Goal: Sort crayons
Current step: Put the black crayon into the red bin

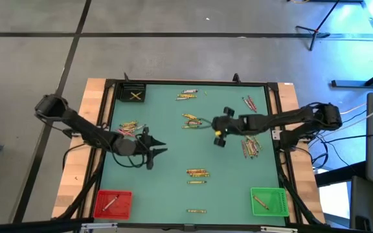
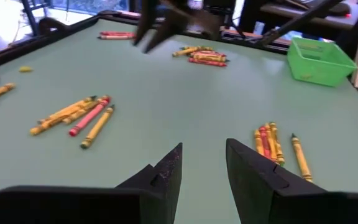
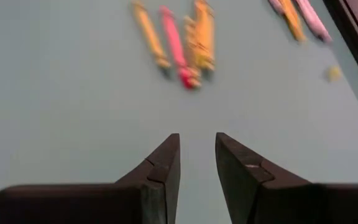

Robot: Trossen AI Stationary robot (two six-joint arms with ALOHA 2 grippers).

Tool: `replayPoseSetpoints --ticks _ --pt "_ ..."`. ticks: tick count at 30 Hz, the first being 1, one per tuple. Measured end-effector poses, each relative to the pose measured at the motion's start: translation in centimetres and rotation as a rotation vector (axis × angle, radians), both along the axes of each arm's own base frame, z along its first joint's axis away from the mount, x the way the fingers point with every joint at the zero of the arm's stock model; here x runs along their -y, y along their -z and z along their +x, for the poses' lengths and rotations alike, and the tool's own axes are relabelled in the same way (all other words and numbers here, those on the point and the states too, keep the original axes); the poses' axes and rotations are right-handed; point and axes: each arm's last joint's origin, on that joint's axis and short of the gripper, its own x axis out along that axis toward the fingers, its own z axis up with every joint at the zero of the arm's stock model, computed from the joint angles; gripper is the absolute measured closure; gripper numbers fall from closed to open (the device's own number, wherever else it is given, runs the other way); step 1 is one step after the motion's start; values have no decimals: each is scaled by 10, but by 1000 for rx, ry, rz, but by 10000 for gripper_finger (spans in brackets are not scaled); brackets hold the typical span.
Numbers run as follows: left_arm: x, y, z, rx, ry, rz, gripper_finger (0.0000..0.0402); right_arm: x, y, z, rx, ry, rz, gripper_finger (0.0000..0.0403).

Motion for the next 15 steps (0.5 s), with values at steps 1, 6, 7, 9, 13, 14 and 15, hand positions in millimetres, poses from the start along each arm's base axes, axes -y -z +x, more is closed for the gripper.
replayPoseSetpoints --ticks 1,6,7,9,13,14,15 --pt "2 2 1 3 8 3 294 6 0 -2 -13 25 2 304" --pt "10 16 6 -19 19 34 294 36 -1 -14 -48 142 10 304" --pt "11 19 7 -27 18 43 294 42 -1 -16 -54 167 13 304" --pt "12 23 8 -32 19 49 294 54 1 -23 -89 216 23 304" --pt "13 31 11 -38 15 54 294 78 2 -37 -127 325 57 304" --pt "13 33 12 -37 7 60 294 85 1 -41 -145 355 66 304" --pt "13 35 13 -34 -2 69 294 91 -2 -44 -156 382 71 304"
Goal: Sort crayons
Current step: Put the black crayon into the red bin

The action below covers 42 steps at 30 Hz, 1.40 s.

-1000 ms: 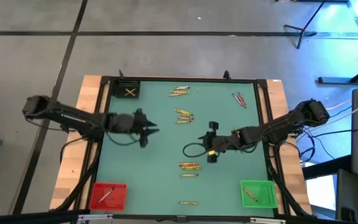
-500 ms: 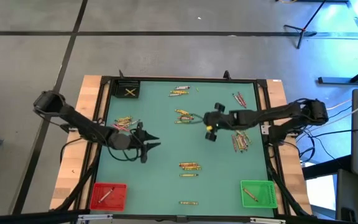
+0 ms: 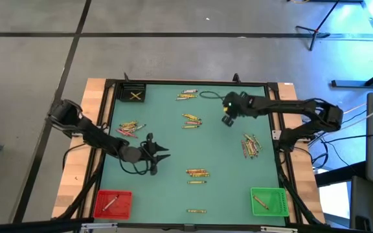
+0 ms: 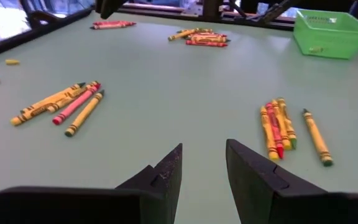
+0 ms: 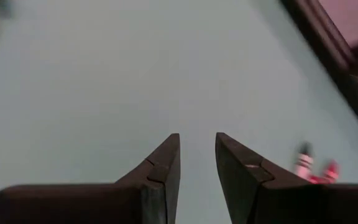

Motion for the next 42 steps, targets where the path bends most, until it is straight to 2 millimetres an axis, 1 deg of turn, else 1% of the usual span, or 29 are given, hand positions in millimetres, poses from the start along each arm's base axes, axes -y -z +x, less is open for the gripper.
replayPoseSetpoints --ticks 4,7,11,14,18,21,24,29,34,38,42 --pt "-1 4 6 37 -12 56 294 23 -13 -13 -42 119 32 304" --pt "-7 -2 12 110 -10 108 294 38 -23 -22 -48 187 45 304" --pt "-17 -8 18 153 35 170 294 55 -23 -37 -7 239 136 304" --pt "-27 -10 22 156 31 202 294 66 -17 -44 3 273 188 304" --pt "-39 -11 26 157 36 194 294 80 -7 -52 -16 305 219 304" --pt "-44 -11 27 165 31 159 294 91 1 -56 -20 335 222 304" --pt "-44 -7 27 138 23 120 294 101 10 -58 -25 353 223 304" --pt "-38 -6 25 131 48 116 294 112 24 -58 -28 373 225 304" --pt "-36 -6 25 130 56 120 294 114 37 -56 -63 376 254 304" --pt "-36 -6 25 130 54 120 294 115 42 -54 -49 364 280 304" --pt "-36 -6 25 130 54 121 294 115 42 -53 -41 364 279 304"
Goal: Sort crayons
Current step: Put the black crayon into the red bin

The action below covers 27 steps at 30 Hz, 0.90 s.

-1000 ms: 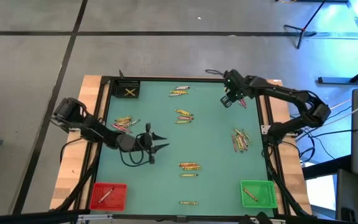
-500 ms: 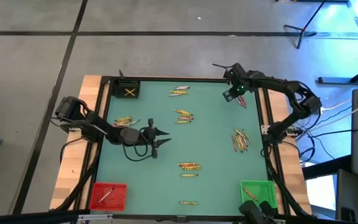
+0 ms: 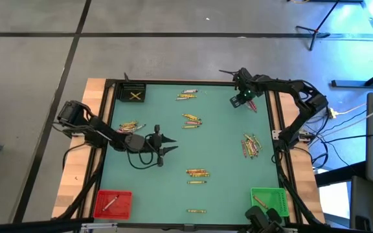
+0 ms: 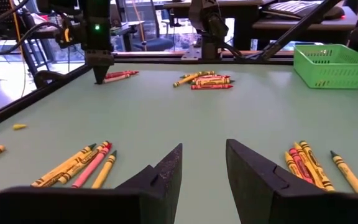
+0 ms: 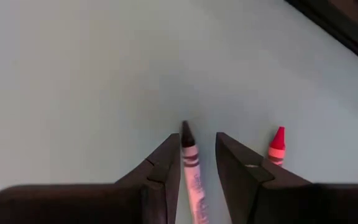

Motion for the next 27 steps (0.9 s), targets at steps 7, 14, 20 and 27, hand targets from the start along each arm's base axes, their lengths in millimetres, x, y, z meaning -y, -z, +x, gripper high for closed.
replayPoseSetpoints --ticks 7,14,20,27 --pt "0 0 0 0 0 0 294 -4 5 -1 -1 -31 74 304" --pt "0 0 0 0 -3 1 294 -4 15 -1 -18 -60 110 339" --pt "0 0 0 0 -3 0 294 -4 15 -1 -28 -90 104 394" --pt "0 0 0 0 -4 -1 294 -11 3 5 -20 -140 51 386"
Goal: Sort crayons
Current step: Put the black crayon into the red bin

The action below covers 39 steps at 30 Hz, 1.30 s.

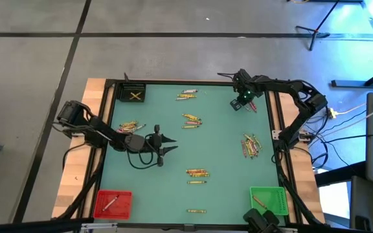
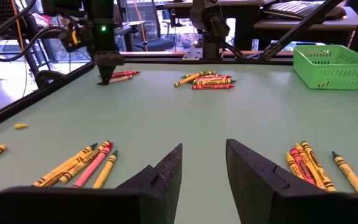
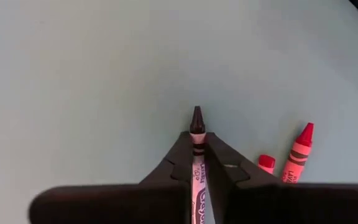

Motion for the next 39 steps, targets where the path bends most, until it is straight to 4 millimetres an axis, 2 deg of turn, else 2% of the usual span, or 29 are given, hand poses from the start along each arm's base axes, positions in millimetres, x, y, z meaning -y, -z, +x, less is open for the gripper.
replayPoseSetpoints --ticks 3,8,12,17,22,27,32,39 --pt "0 0 0 0 -1 1 294 -12 -14 5 19 -47 -26 396" --pt "-5 -1 1 7 -31 -2 289 -36 -45 20 102 -139 -110 391" --pt "-11 -1 2 16 -56 -32 264 -64 -68 35 189 -236 -173 397" --pt "-11 -8 9 45 -58 -39 232 -102 -83 60 304 -395 -232 394" --pt "-8 -14 24 1 -47 -6 228 -138 -86 87 471 -549 -307 396" --pt "-10 -20 40 -86 -68 -3 228 -169 -80 102 655 -660 -379 395" --pt "-11 -26 47 -81 -70 -16 228 -198 -75 107 807 -744 -419 394" --pt "-10 -23 47 -76 -78 -66 227 -229 -71 112 995 -824 -456 393"
